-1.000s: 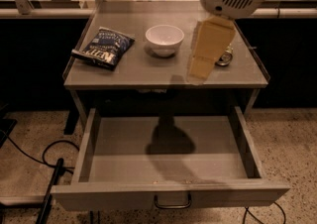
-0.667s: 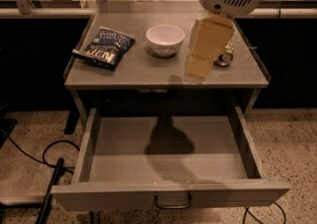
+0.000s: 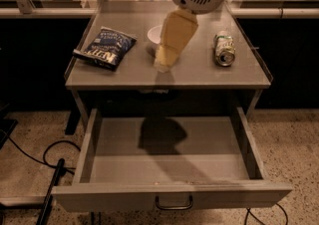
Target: Place blue chip bag into top drawer
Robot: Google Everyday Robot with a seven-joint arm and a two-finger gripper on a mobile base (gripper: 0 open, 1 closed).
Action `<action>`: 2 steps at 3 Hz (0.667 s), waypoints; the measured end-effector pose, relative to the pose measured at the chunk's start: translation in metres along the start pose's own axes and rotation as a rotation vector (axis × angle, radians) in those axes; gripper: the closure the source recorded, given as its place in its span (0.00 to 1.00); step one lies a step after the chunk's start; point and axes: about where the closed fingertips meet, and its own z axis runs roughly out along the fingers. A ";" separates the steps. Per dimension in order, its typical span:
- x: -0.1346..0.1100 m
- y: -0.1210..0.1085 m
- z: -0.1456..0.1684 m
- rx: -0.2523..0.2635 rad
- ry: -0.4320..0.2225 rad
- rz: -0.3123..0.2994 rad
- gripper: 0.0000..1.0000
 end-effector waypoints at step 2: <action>-0.017 -0.022 0.018 0.005 -0.050 0.020 0.00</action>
Offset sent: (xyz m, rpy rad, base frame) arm 0.0250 0.0127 -0.0005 0.0442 -0.0104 0.0008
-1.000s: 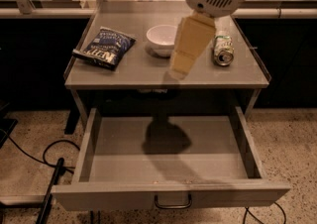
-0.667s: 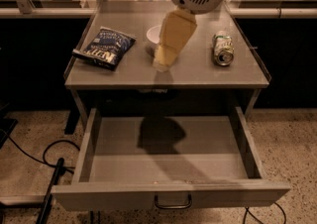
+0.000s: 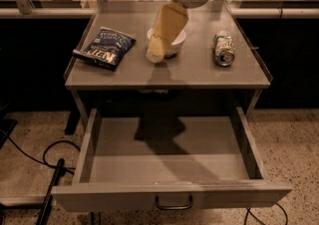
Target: Place blue chip bag into top drawer
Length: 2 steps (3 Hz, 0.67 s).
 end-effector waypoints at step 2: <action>-0.014 -0.041 0.057 -0.005 0.031 0.162 0.00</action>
Offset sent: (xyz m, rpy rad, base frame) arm 0.0941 0.0195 -0.0397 0.1249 0.1116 -0.2332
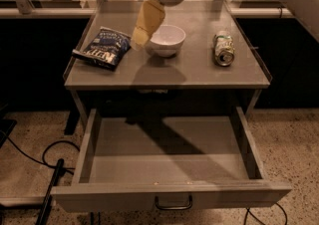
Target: Place blue chip bag into top drawer
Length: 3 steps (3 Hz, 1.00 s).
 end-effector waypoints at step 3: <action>-0.084 0.016 0.037 -0.030 -0.162 -0.090 0.00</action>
Offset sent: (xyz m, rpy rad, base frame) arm 0.0161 0.0956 -0.0034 0.1268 -0.0091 0.1295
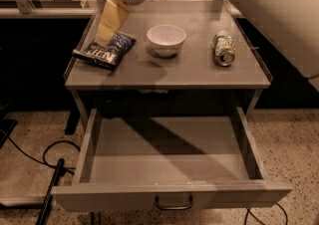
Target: Place blue chip bag into top drawer
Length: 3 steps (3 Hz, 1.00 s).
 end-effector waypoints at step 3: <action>-0.034 0.049 0.055 -0.080 -0.079 -0.003 0.00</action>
Offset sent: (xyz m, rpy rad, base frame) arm -0.0032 0.0773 -0.0444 0.1008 0.0181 0.0597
